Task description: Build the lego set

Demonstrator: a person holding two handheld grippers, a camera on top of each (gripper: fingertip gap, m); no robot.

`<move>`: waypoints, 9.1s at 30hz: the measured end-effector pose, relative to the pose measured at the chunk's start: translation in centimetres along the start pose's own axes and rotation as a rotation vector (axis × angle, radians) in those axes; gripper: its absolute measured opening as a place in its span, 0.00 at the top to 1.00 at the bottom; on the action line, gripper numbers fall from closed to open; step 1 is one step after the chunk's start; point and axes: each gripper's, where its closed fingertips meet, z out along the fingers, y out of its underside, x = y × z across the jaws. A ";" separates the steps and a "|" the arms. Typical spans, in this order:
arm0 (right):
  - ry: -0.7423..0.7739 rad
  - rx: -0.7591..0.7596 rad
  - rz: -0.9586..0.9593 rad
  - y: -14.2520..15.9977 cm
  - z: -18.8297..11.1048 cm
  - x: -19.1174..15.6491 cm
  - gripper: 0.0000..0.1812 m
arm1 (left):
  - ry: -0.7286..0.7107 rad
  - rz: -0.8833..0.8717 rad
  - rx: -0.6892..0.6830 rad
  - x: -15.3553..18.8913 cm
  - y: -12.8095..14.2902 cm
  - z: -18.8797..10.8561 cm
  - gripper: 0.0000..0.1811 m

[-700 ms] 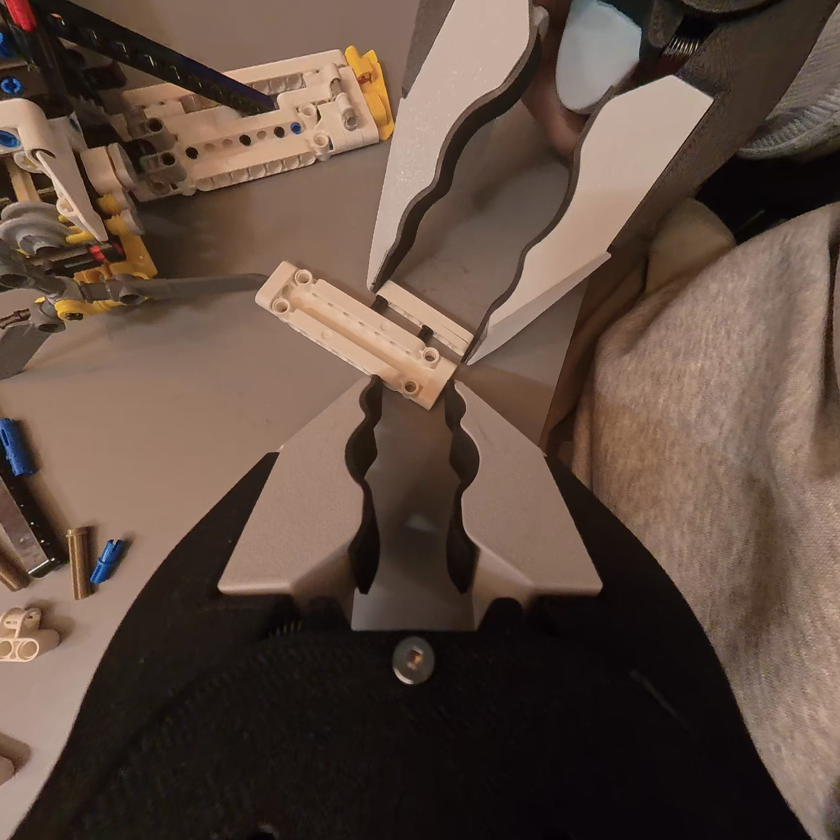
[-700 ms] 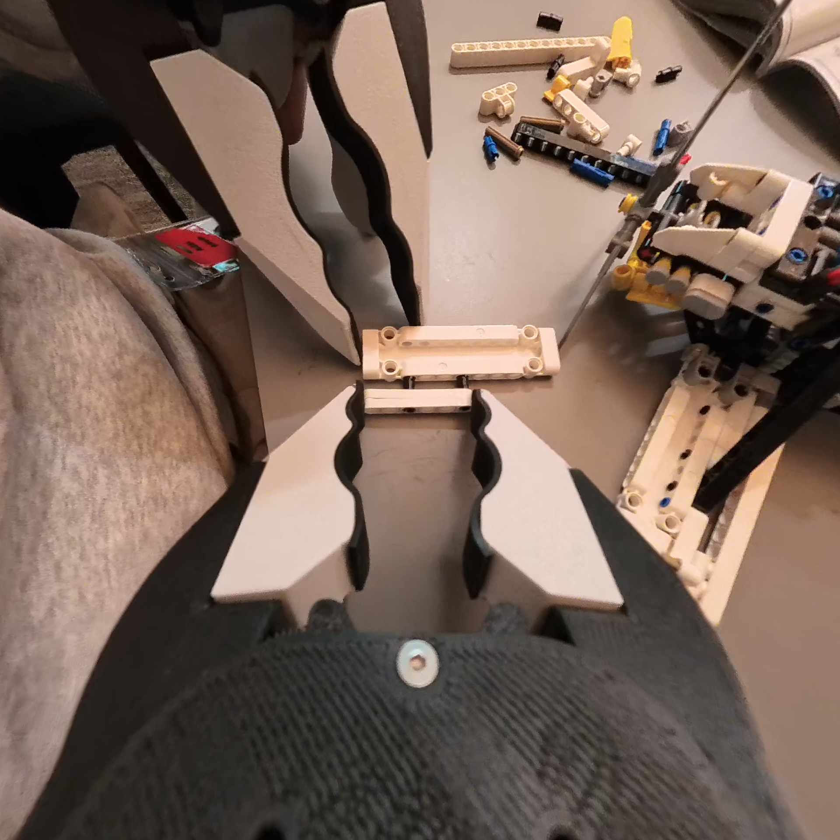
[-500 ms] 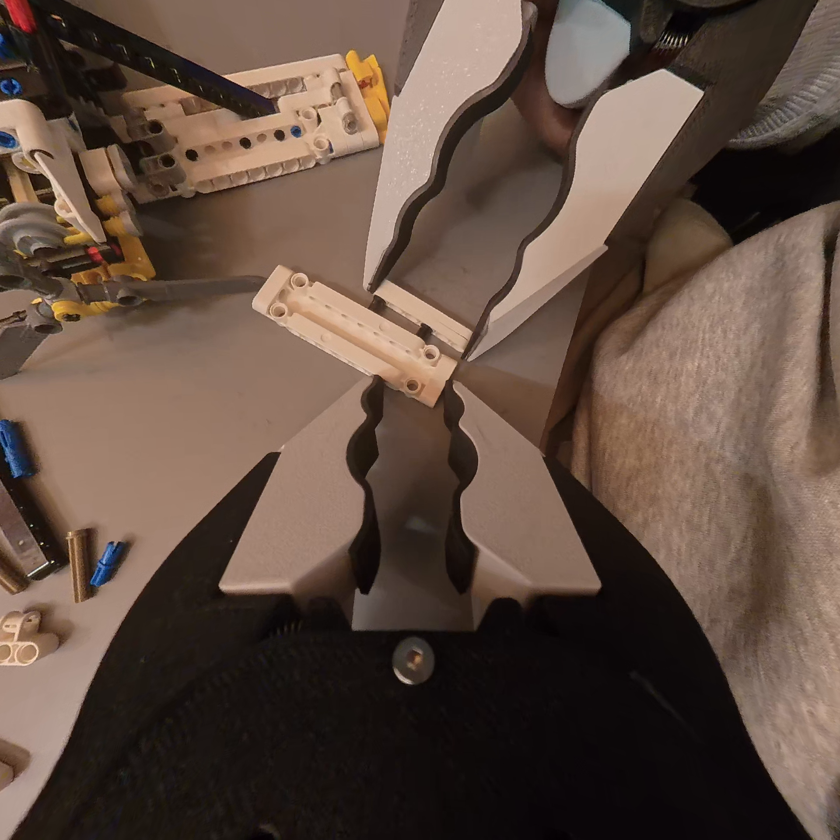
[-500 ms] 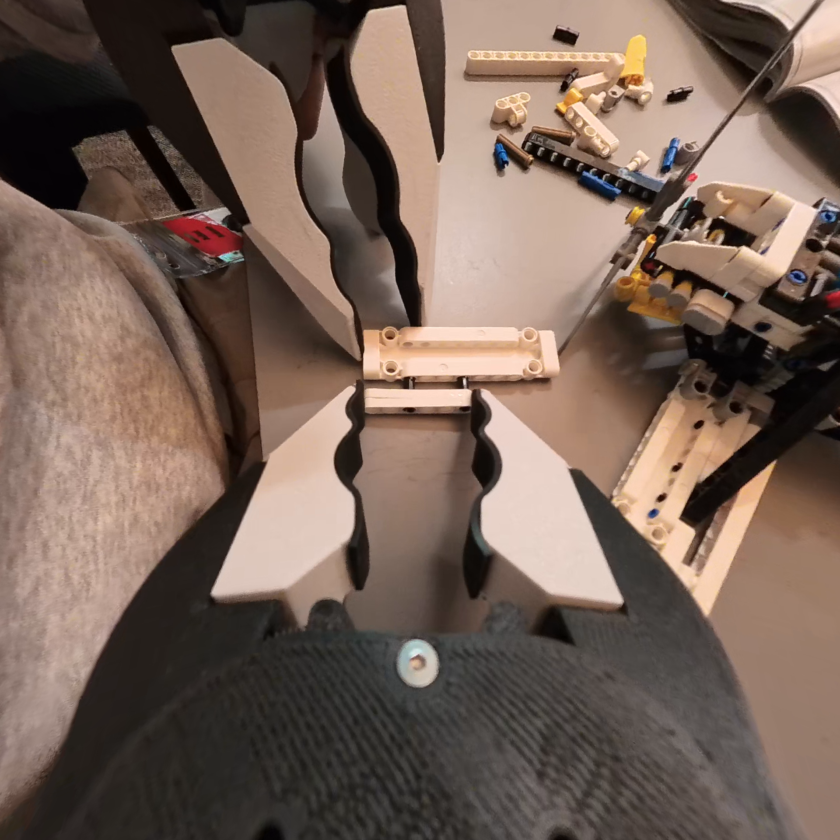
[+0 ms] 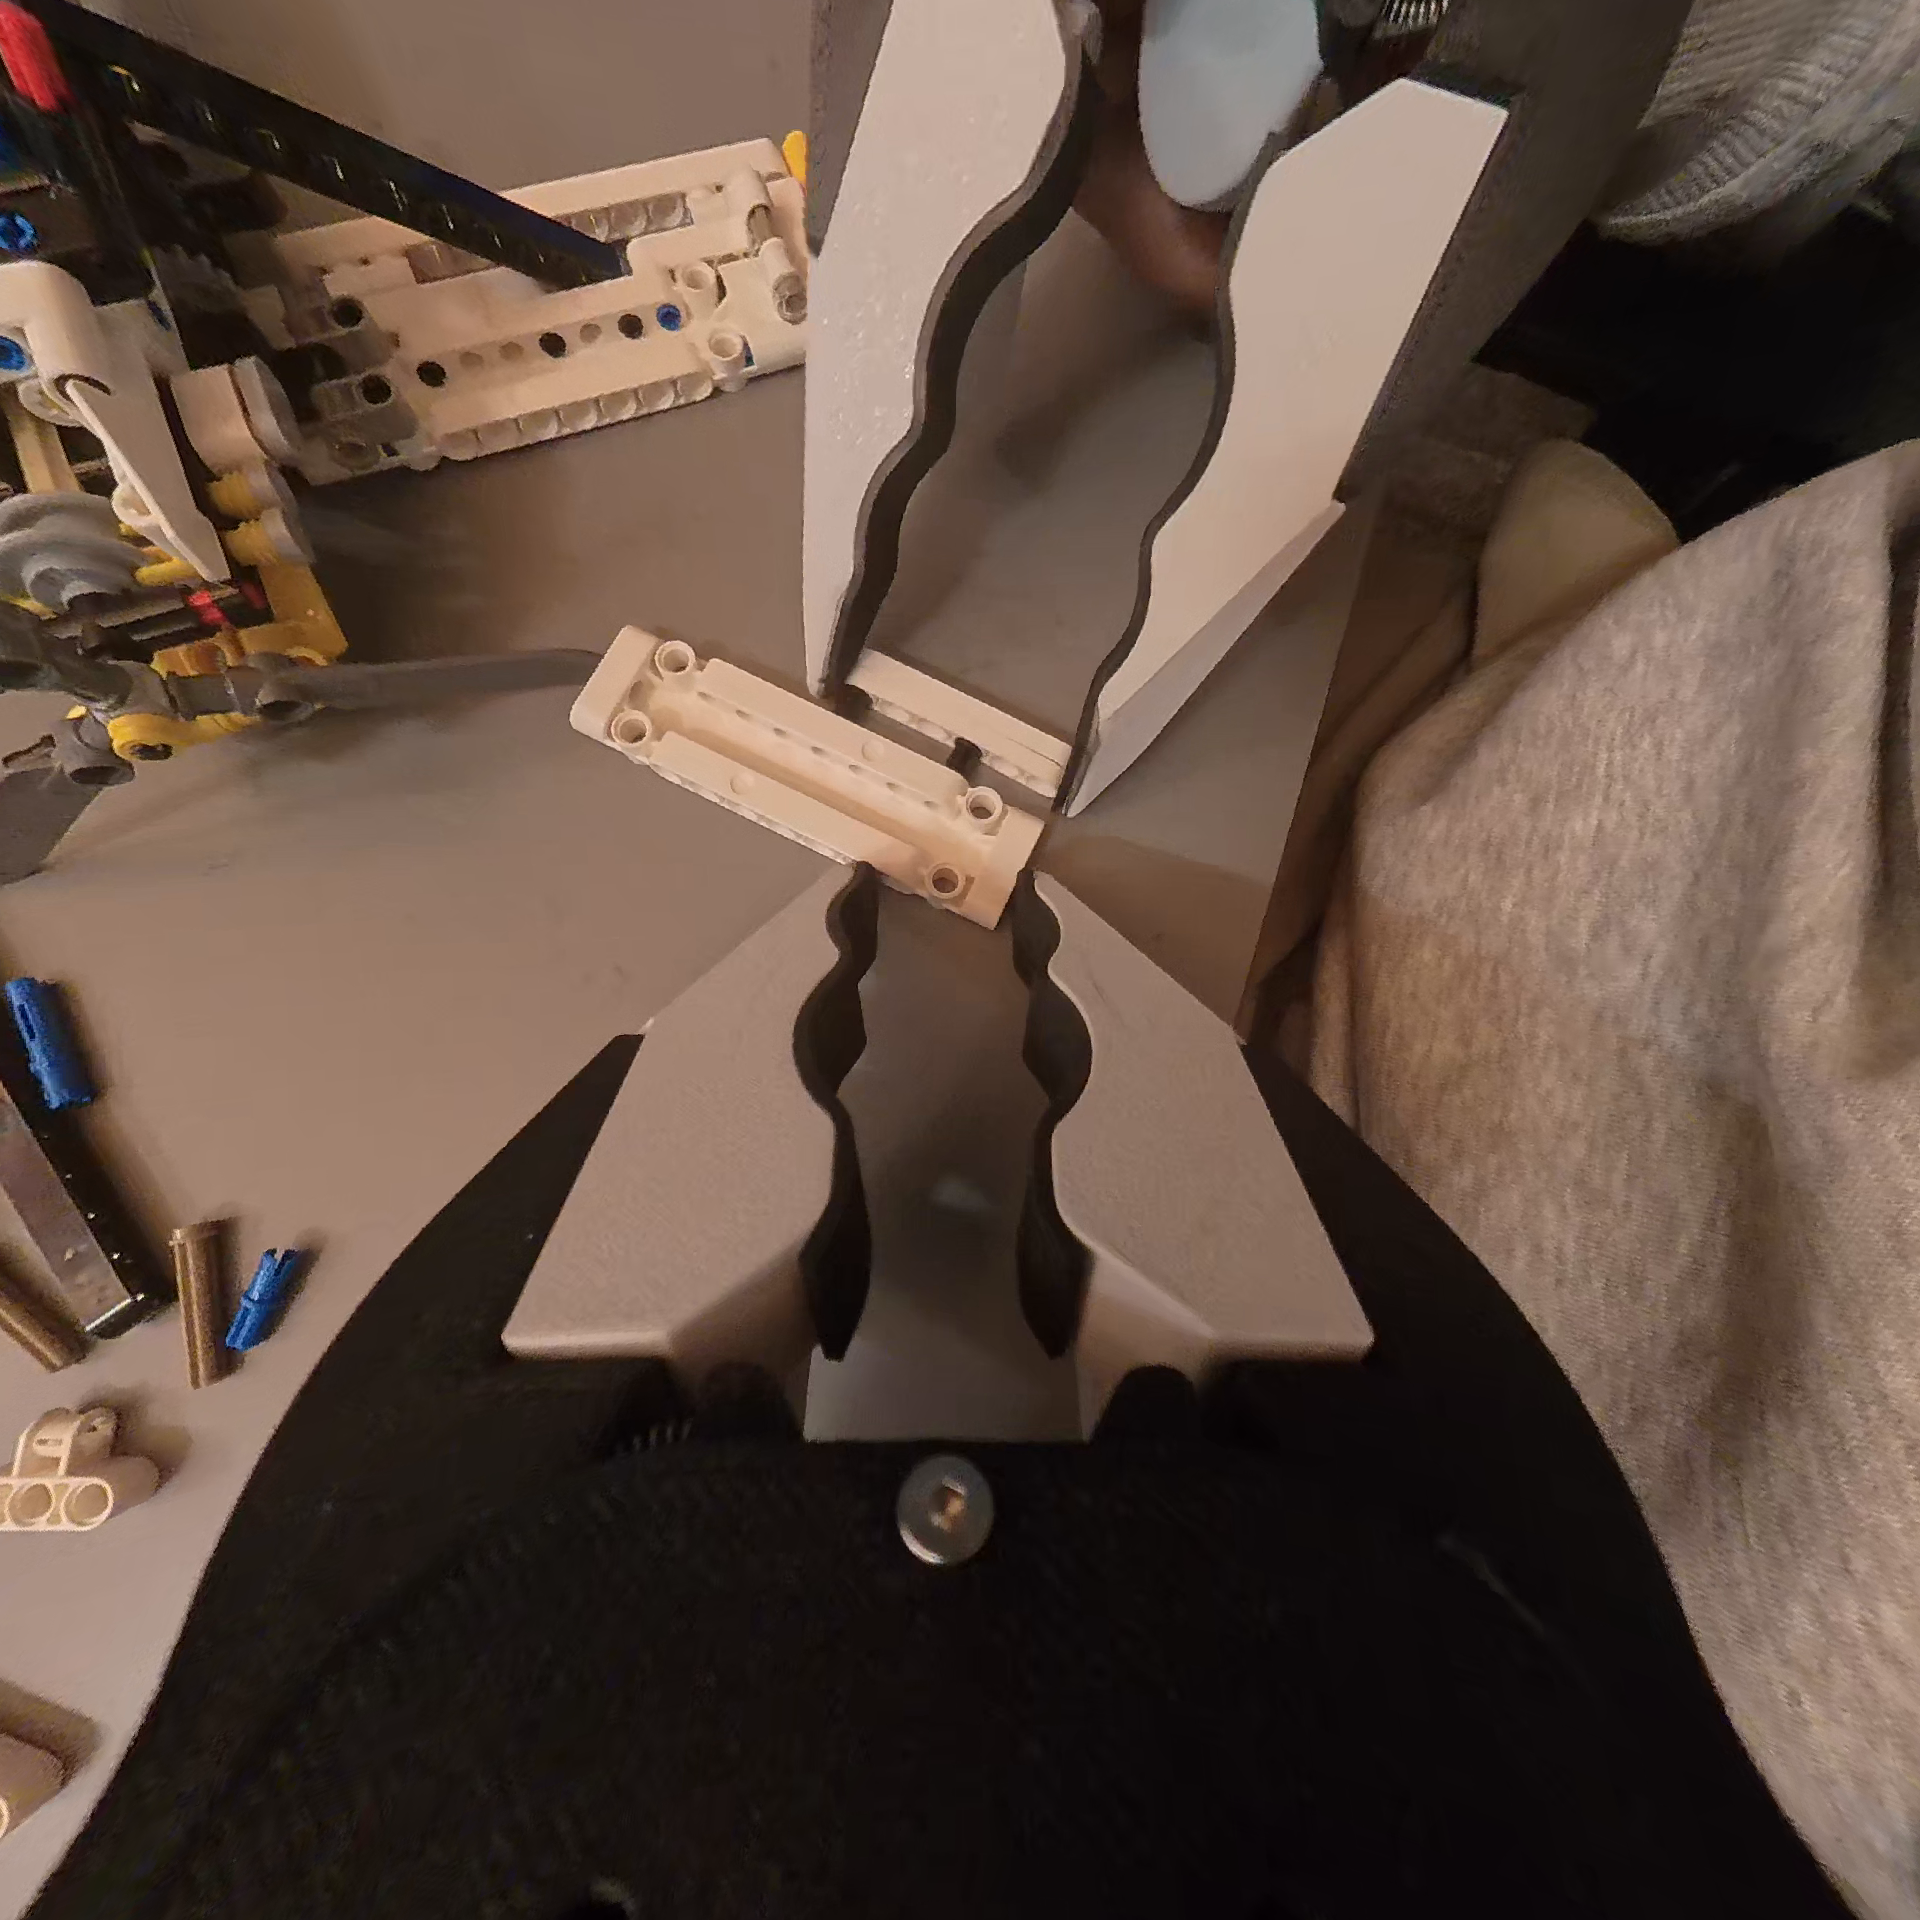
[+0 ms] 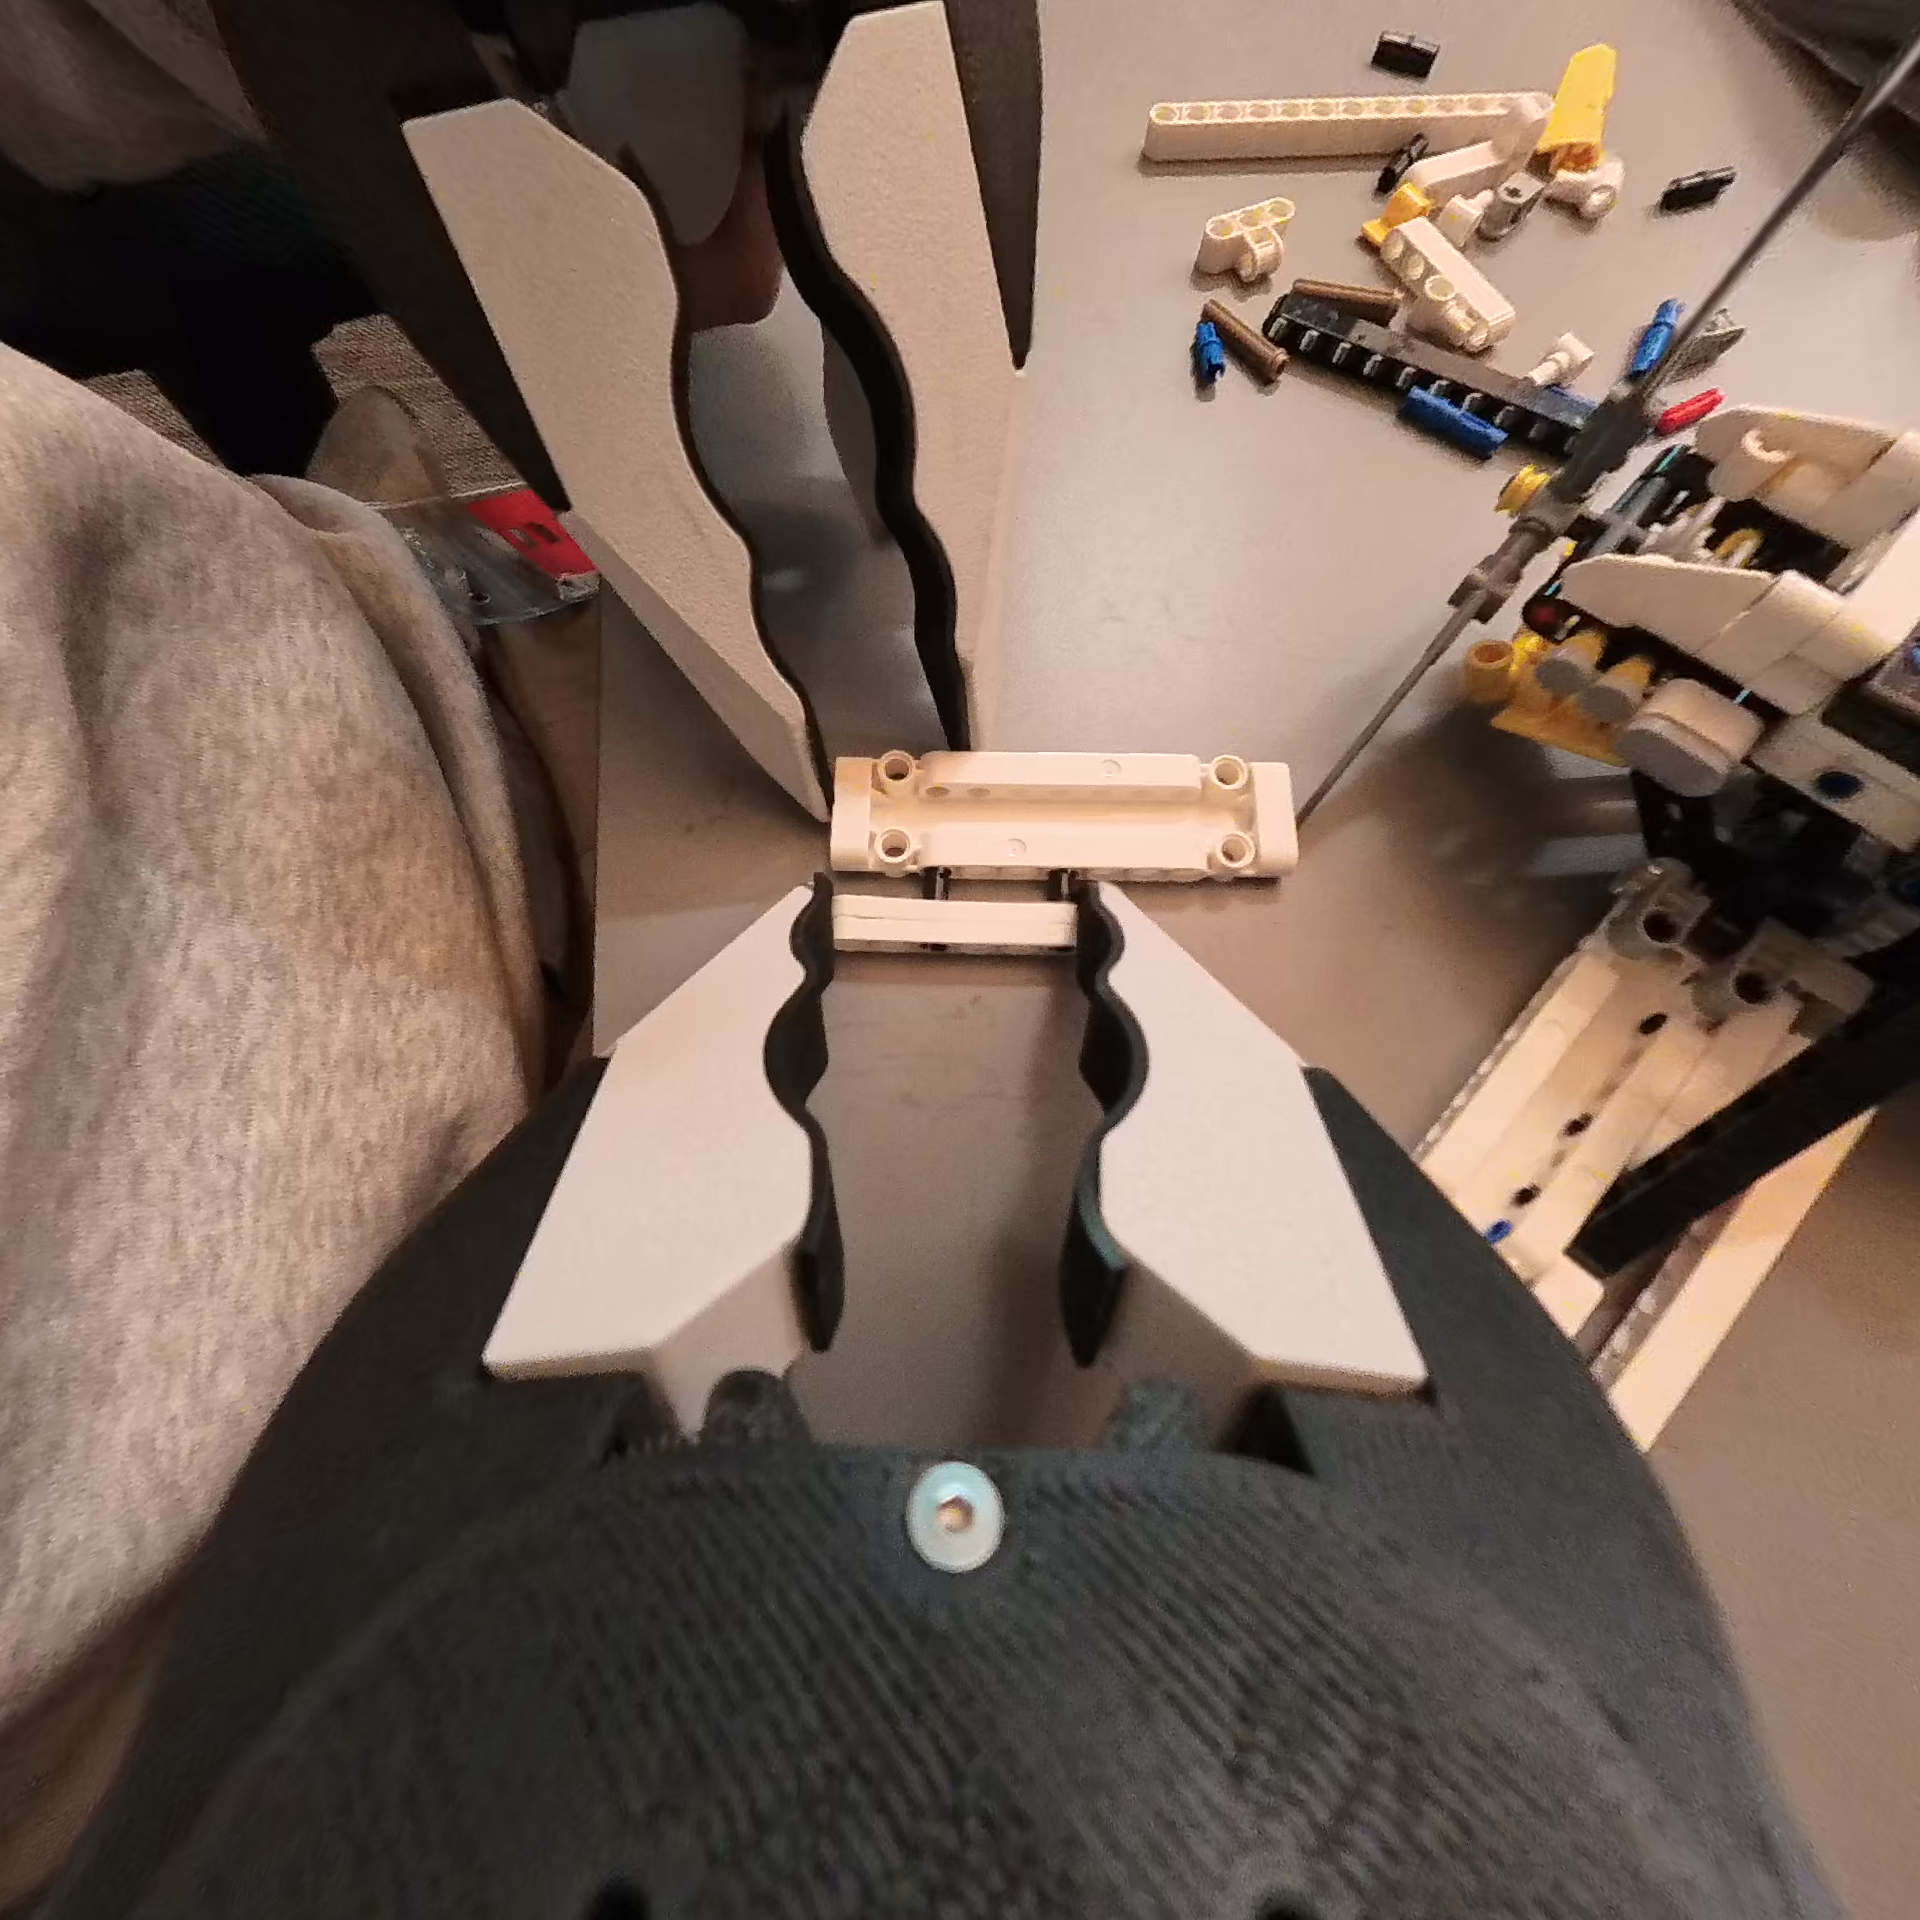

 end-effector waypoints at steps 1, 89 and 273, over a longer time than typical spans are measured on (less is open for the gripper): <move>-0.007 0.000 0.004 0.0 0.0 0.0 0.74 | -0.001 -0.002 0.000 0.0 0.0 0.0 0.86; -0.048 -0.323 -0.169 0.5 -0.2 -1.1 0.87 | -0.119 0.043 0.019 0.8 -0.6 -0.6 0.70; -0.223 -0.206 -0.293 -0.2 0.5 0.3 0.88 | -0.070 0.036 0.026 -0.6 0.0 0.1 0.87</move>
